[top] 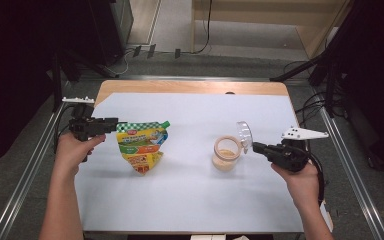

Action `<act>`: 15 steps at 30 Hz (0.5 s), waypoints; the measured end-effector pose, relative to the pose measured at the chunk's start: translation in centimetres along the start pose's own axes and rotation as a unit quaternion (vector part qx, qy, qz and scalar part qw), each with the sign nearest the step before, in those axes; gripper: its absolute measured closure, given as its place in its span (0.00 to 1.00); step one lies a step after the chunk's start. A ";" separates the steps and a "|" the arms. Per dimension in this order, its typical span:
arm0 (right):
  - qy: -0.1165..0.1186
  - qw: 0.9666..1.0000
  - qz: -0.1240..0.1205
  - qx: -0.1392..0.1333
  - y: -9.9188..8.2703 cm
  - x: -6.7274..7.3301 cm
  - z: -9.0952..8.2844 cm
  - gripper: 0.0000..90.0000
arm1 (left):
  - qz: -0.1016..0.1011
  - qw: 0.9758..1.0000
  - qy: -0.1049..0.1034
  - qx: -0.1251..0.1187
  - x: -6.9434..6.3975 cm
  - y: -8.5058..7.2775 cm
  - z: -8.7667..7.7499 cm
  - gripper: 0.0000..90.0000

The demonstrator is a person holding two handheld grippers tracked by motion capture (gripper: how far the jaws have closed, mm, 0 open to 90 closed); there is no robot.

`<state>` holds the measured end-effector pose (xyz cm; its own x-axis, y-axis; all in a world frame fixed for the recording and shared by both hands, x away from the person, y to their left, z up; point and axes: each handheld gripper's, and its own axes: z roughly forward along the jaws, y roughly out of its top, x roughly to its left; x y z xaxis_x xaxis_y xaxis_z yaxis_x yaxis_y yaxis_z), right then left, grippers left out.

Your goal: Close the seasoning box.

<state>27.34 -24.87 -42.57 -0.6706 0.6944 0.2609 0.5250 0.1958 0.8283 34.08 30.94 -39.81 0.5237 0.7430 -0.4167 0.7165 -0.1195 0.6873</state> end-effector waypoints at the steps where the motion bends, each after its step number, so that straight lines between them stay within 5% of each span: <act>1: 0.000 1.000 -0.002 0.001 0.0 0.2 0.0 1.00 | -0.002 1.000 0.001 0.001 0.1 0.0 0.0 0.41; 15: 0.001 1.000 -0.023 0.001 -0.2 1.4 0.0 0.92 | -0.002 1.000 0.001 0.001 0.3 0.2 0.3 0.41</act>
<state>26.32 -23.94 -42.36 -0.6945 0.6837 0.2241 0.4951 0.2280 0.8384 34.50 30.97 -39.98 0.5199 0.7444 -0.4191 0.7197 -0.1174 0.6843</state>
